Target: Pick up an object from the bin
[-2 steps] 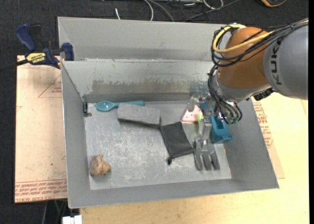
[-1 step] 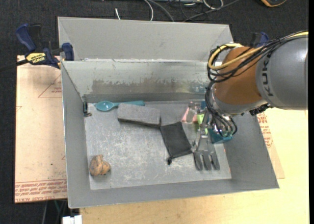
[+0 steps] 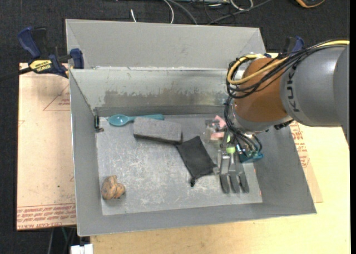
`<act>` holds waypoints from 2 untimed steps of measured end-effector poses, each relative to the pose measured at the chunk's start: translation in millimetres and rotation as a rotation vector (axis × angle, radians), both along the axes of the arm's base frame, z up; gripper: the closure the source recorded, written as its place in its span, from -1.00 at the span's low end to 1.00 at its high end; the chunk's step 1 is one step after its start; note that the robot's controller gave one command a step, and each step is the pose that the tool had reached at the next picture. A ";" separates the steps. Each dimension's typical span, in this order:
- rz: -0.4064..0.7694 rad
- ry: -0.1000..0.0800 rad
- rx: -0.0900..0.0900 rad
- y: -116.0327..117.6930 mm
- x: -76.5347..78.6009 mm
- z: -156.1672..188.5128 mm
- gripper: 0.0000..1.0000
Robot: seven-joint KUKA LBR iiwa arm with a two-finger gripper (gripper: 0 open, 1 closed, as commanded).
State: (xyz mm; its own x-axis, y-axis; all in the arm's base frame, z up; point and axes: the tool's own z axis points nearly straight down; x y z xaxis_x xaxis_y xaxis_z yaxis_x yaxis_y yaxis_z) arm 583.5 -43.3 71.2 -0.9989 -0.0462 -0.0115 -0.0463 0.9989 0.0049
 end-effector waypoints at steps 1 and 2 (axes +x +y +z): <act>0.002 -0.003 0.000 1.4 1.2 -0.7 -1.00; 0.002 -0.006 0.001 1.8 2.0 0.0 1.00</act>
Offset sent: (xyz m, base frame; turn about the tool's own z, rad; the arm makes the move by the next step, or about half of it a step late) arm 0.0000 0.0000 0.0000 0.0000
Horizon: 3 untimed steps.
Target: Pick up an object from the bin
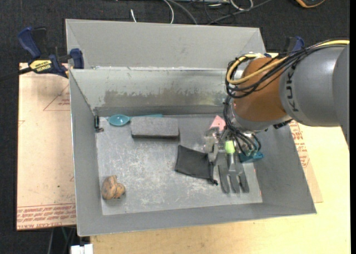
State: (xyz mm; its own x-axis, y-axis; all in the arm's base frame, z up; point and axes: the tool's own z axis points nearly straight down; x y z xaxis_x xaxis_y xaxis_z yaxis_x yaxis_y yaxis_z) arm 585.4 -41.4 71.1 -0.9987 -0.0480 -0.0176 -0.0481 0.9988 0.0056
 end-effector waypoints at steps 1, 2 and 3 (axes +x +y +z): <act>0.000 0.000 0.000 0.1 -0.1 0.5 1.00; 0.004 0.003 0.000 4.9 0.5 69.5 1.00; -0.033 0.009 0.002 -36.3 -17.4 143.4 1.00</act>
Offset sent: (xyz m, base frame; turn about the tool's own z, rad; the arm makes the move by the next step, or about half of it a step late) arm 0.0024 0.0082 0.1144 -0.0056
